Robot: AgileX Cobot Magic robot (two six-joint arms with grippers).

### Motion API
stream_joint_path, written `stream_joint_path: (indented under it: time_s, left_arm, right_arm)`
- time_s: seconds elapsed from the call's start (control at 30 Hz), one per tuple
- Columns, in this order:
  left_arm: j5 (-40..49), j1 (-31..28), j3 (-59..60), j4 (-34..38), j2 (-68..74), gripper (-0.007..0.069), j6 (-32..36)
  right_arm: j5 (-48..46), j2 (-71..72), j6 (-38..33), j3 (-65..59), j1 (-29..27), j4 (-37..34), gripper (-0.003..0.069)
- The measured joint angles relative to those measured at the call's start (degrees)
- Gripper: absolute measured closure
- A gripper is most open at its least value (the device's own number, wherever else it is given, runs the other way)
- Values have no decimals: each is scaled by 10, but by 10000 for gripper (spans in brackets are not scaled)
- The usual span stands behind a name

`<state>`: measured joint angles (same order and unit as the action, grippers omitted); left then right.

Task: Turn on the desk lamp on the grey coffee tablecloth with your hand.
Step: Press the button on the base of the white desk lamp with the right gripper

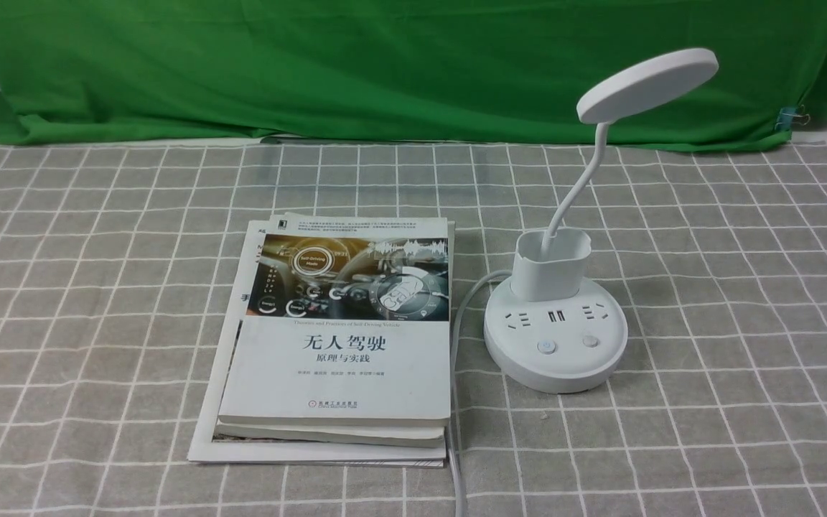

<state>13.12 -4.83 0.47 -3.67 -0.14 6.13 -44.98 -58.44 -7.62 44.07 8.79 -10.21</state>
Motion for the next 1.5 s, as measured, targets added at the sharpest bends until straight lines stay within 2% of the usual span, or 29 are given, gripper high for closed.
stream_joint_path:
  time_s: [0.17,0.33,0.77,1.5]
  left_arm:
    - [0,0,0,0,0,606,1]
    - [0,0,0,0,0,606,1]
    - [0,0,0,0,0,606,1]
    - [0,0,0,0,0,606,0]
  right_arm:
    - [26,-155,-7,47,89,-2,628]
    - [54,-292,-9,111,134,-2,628]
    - [63,-486,-16,276,135,5,628]
    - [48,-526,-10,310,125,3,627]
